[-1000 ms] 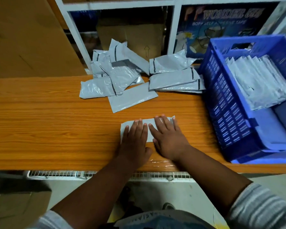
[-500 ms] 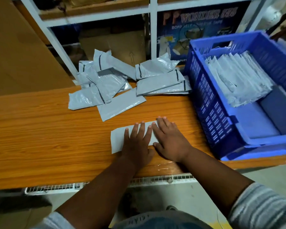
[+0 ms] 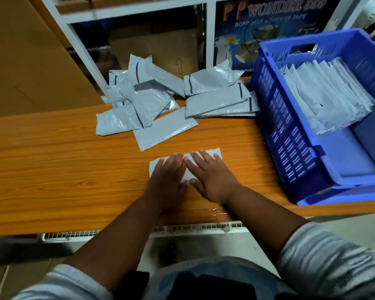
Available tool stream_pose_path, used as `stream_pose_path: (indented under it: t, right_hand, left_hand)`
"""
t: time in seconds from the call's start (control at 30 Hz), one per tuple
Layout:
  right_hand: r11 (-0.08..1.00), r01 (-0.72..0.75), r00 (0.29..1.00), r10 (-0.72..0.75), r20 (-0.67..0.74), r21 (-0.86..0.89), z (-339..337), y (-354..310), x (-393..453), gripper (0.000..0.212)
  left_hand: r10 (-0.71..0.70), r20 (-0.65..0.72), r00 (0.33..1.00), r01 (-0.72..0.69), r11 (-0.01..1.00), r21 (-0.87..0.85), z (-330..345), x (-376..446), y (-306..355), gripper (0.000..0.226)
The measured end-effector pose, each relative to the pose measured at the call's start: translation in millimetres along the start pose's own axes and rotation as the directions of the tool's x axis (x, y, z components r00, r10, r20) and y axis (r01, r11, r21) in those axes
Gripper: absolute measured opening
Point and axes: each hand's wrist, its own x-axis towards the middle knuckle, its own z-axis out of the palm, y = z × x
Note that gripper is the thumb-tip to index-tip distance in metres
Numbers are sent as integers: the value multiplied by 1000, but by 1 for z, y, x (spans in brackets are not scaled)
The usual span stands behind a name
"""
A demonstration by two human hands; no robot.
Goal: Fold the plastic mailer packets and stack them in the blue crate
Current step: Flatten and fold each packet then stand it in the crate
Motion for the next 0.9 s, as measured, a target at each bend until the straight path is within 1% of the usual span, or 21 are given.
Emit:
stream_pose_path:
  t: [0.07, 0.17, 0.23, 0.27, 0.3, 0.33, 0.37, 0.4, 0.43, 0.47, 0.5, 0.57, 0.6, 0.67, 0.7, 0.77, 0.83, 0.9]
  right_hand:
    - [997, -65, 997, 67, 31, -46, 0, 17, -9, 78]
    - [986, -164, 985, 165, 52, -31, -3, 36, -30, 86]
    - [972, -234, 970, 234, 70, -12, -12, 41, -39, 88]
    - [966, -257, 965, 256, 52, 3, -16, 39, -39, 88]
    - [968, -250, 968, 249, 19, 8, -21, 33, -37, 87]
    - [980, -198, 980, 198, -5, -1, -25, 24, -30, 85]
    - [994, -109, 994, 109, -14, -15, -27, 12, -20, 83]
    - [1000, -13, 1000, 13, -9, -23, -25, 0, -7, 82]
    - [998, 54, 998, -54, 13, -10, -23, -11, 5, 83]
    - [997, 74, 996, -75, 44, 9, -19, -18, 14, 84]
    - [998, 66, 996, -66, 65, 9, -14, -19, 19, 83]
    - [999, 18, 998, -15, 69, -41, -7, -5, 14, 82]
    - [998, -21, 998, 24, 63, -51, -6, 7, 6, 83]
    - [993, -116, 992, 118, 54, -36, -9, 29, -14, 90]
    - [987, -158, 985, 160, 65, -29, -11, 39, -22, 93]
    - [979, -204, 974, 205, 99, -17, -18, 48, -32, 97]
    - [981, -191, 979, 192, 69, -15, -26, 38, -29, 98]
    - [996, -87, 996, 87, 26, -30, -34, 16, -13, 97]
  left_hand:
    - [-69, 51, 996, 68, 997, 30, 6, -18, -25, 84]
    - [-203, 92, 975, 201, 979, 28, 7, -41, -53, 96]
    - [-242, 100, 965, 241, 970, 25, 2, -47, -59, 103]
    - [-248, 88, 965, 247, 969, 24, -1, -46, -57, 105]
    - [-230, 73, 970, 230, 973, 17, -5, -42, -52, 105]
    - [-177, 56, 983, 178, 984, -4, -8, -35, -43, 104]
    - [-102, 32, 994, 102, 995, -21, -9, -26, -31, 101]
    - [-33, 18, 999, 34, 999, -34, -10, -16, -18, 97]
    - [-5, 34, 999, 6, 999, -45, -11, -6, -7, 95]
    - [-15, 70, 997, 18, 999, -45, -11, 1, -1, 94]
    - [-42, 101, 994, 45, 999, -28, -11, 3, -1, 95]
    - [-81, 117, 990, 82, 997, -1, -4, -9, -17, 98]
    - [-101, 113, 988, 104, 995, -13, -1, -21, -31, 100]
    - [-195, 102, 976, 197, 980, -12, 2, -45, -60, 101]
    - [-239, 99, 966, 240, 971, 5, 2, -54, -71, 101]
    - [-278, 94, 956, 279, 960, 3, -4, -61, -78, 102]
    - [-264, 88, 960, 268, 963, -30, -11, -56, -70, 106]
    - [-156, 60, 986, 159, 986, -41, -18, -39, -49, 104]
